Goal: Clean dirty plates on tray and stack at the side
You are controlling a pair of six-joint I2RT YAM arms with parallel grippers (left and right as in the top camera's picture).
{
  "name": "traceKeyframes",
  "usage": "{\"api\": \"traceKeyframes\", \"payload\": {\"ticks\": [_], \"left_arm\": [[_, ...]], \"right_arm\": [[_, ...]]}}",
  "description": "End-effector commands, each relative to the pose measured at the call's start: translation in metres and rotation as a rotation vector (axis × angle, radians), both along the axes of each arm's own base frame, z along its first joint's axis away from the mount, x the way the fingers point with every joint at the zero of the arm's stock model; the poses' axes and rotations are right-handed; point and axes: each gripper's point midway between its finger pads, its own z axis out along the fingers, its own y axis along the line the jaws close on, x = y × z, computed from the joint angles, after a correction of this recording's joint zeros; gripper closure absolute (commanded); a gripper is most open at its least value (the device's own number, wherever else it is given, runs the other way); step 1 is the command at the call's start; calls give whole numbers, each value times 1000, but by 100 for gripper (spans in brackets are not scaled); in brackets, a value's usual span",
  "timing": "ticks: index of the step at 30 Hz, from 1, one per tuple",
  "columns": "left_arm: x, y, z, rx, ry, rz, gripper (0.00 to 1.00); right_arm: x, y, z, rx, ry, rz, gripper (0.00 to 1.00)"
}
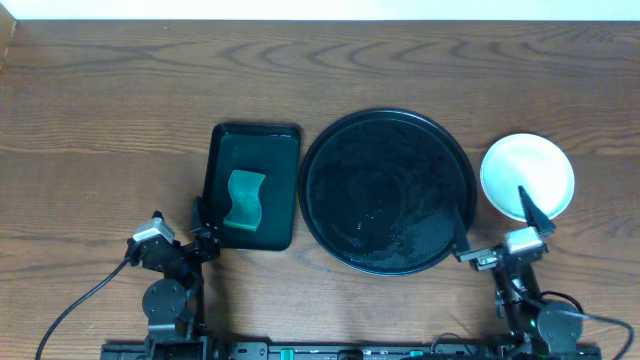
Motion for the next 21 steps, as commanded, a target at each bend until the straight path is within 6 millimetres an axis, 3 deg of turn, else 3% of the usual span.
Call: {"api": "traceKeyframes", "payload": {"ticks": [1, 7, 21], "left_arm": [[-1, 1, -17, 9, 55, 7, 20], [-1, 1, -17, 9, 55, 8, 20], [-1, 1, -17, 9, 55, 7, 20]], "right_arm": [[3, -2, -16, 17, 48, -15, 1], [6, -9, -58, 31, 227, -55, 1], [7, -11, -60, 43, 236, -70, 1]]}}
